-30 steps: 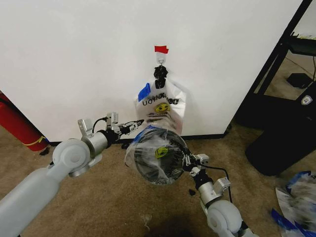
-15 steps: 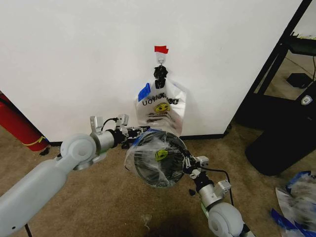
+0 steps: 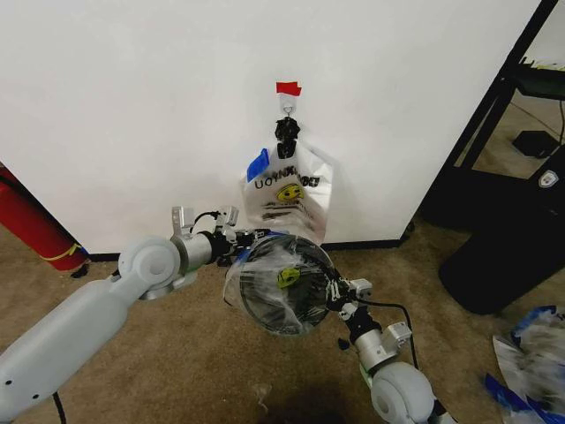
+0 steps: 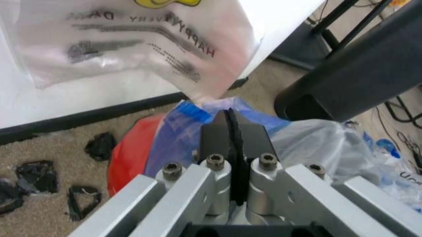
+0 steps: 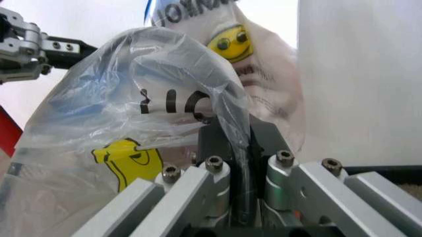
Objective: Pick up the garbage bag from the wall and place it over the trash bin.
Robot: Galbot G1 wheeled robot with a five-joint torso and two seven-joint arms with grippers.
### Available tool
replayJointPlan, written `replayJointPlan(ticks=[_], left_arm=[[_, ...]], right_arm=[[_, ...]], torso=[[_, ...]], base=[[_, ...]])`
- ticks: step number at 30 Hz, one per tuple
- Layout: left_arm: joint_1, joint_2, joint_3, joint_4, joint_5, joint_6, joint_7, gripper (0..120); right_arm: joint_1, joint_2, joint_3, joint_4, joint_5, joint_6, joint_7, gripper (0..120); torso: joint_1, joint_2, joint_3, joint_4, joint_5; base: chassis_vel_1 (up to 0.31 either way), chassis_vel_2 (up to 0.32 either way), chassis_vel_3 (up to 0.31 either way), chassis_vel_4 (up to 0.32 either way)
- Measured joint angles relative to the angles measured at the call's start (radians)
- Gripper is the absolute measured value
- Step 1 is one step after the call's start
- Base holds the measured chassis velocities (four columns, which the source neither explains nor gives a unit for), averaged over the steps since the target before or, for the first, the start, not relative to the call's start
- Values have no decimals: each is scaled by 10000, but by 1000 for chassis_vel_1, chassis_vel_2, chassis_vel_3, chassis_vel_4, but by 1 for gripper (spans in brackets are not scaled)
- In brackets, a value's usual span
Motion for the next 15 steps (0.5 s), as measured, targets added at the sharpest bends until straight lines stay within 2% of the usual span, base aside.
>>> replayJointPlan(ticks=[15], left_arm=[[-345, -91, 468, 140, 38, 236, 289, 0]], right_arm=[[47, -103, -5, -1, -91, -10, 118, 1]], torso=[[0, 0, 0, 1, 0]], base=[[0, 0, 0, 0]])
